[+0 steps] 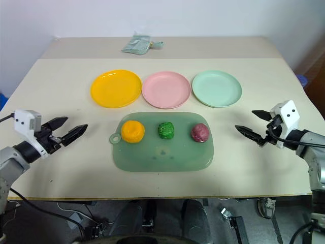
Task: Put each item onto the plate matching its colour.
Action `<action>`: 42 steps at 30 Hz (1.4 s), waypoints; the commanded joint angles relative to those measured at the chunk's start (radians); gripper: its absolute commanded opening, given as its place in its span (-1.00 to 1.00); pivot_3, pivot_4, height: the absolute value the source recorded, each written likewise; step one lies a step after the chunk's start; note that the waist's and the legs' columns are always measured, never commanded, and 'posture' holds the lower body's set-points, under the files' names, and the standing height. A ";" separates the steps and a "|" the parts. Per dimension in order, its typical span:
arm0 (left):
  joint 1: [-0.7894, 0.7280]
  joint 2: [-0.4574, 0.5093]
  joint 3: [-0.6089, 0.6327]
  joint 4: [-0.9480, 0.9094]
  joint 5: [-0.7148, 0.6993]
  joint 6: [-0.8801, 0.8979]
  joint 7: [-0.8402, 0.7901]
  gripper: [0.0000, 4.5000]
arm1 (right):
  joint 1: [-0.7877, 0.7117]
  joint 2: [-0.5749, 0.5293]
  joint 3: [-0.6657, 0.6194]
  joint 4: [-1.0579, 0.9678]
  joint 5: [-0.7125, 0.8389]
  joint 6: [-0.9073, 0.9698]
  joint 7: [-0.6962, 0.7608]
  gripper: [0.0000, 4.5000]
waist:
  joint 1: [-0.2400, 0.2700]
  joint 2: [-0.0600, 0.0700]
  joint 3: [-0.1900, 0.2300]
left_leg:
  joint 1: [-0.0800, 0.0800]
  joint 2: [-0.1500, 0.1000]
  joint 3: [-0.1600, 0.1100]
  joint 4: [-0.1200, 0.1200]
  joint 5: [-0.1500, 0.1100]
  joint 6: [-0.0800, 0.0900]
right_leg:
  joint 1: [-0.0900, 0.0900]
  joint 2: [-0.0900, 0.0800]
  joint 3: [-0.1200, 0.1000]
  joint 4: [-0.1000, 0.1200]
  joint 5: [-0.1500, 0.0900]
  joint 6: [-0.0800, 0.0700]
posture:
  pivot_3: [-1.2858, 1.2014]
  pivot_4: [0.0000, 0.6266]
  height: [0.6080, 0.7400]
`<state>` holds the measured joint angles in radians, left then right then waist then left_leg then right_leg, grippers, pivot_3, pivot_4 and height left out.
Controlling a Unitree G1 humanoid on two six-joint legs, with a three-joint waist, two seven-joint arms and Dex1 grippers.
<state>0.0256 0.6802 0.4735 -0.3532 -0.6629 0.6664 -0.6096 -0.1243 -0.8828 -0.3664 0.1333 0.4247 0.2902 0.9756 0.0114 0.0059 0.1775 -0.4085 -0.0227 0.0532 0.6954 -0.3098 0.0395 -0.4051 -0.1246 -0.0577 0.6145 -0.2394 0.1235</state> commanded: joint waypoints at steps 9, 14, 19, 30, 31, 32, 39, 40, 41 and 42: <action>-0.221 0.018 -0.186 0.070 -0.055 0.019 -0.176 1.00 | 0.132 0.008 -0.123 -0.145 0.099 0.051 0.010 0.99 | 0.002 0.000 0.000 | 0.000 0.000 0.000 0.001 0.000 0.000 | 0.001 0.002 0.000 0.000 0.000 0.000 | 0.03 -0.52 1.00; -0.327 0.034 -0.366 0.120 0.040 -0.038 -0.295 1.00 | 0.250 0.005 -0.154 -0.294 0.155 0.098 0.045 0.99 | 0.003 0.000 0.000 | 0.000 0.000 0.000 0.001 0.000 0.000 | 0.001 0.005 0.000 0.000 0.000 0.001 | 0.03 -0.52 1.00; -0.429 0.033 -0.527 0.201 0.161 -0.122 -0.393 1.00 | 0.315 0.024 -0.144 -0.424 0.187 0.138 0.034 0.99 | 0.002 0.000 0.000 | 0.000 0.000 0.001 0.002 0.000 0.001 | 0.002 0.006 -0.001 0.000 0.000 0.001 | 0.03 -0.52 1.00; -0.483 0.003 -0.664 0.357 0.382 -0.319 -0.428 1.00 | 0.334 0.065 -0.047 -0.623 0.192 0.208 -0.048 0.99 | 0.004 0.000 0.000 | 0.000 0.000 0.000 0.002 0.000 0.001 | 0.002 0.005 -0.001 0.000 0.000 0.001 | 0.03 -0.52 1.00; -0.485 -0.006 -0.661 0.366 0.387 -0.323 -0.422 0.89 | 0.325 0.072 -0.034 -0.625 0.187 0.209 -0.057 1.00 | 0.003 0.000 0.000 | 0.000 0.000 0.000 0.002 0.000 0.002 | 0.001 0.005 -0.001 0.000 0.000 0.001 | 0.03 -0.52 1.00; -0.485 -0.012 -0.657 0.371 0.390 -0.325 -0.420 0.75 | 0.321 0.075 -0.026 -0.626 0.185 0.209 -0.064 1.00 | 0.004 0.000 0.000 | 0.000 0.000 0.000 0.002 0.000 0.002 | 0.001 0.005 0.000 0.000 0.000 0.001 | 0.03 -0.52 1.00; -0.452 -0.022 -0.629 0.343 0.378 -0.329 -0.431 0.44 | 0.308 0.085 0.021 -0.603 0.170 0.187 -0.068 1.00 | 0.003 0.000 0.000 | 0.000 0.000 0.000 0.003 0.000 0.002 | 0.001 0.005 0.000 0.000 0.000 0.001 | 0.03 -0.52 1.00; -0.449 -0.027 -0.605 0.337 0.368 -0.324 -0.413 0.44 | 0.306 0.086 0.027 -0.595 0.165 0.178 -0.064 1.00 | 0.003 0.000 0.000 | 0.000 0.000 0.000 0.003 0.000 0.002 | 0.001 0.005 0.000 0.000 0.000 0.001 | 0.03 -0.52 1.00; -0.452 -0.041 -0.564 0.335 0.345 -0.308 -0.380 0.44 | 0.302 0.090 0.033 -0.590 0.162 0.168 -0.061 1.00 | 0.003 0.000 0.000 | 0.000 0.000 0.000 0.003 0.000 0.002 | 0.001 0.005 0.000 0.000 0.000 0.001 | 0.03 -0.52 1.00; -0.462 -0.057 -0.523 0.342 0.336 -0.304 -0.334 0.44 | 0.299 0.094 0.037 -0.588 0.161 0.161 -0.061 1.00 | 0.003 -0.001 0.000 | 0.000 0.000 0.000 0.003 0.000 0.002 | 0.001 0.005 0.000 0.000 0.000 0.001 | 0.03 -0.52 1.00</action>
<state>-0.4212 0.6344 -0.1423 0.0165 -0.2897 0.3588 -1.0053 0.1871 -0.8003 -0.3232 -0.4458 0.5892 0.4795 0.9094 0.0149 0.0053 0.1778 -0.4088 -0.0224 0.0527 0.6981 -0.3098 0.0412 -0.4037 -0.1196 -0.0576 0.6149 -0.2392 0.1242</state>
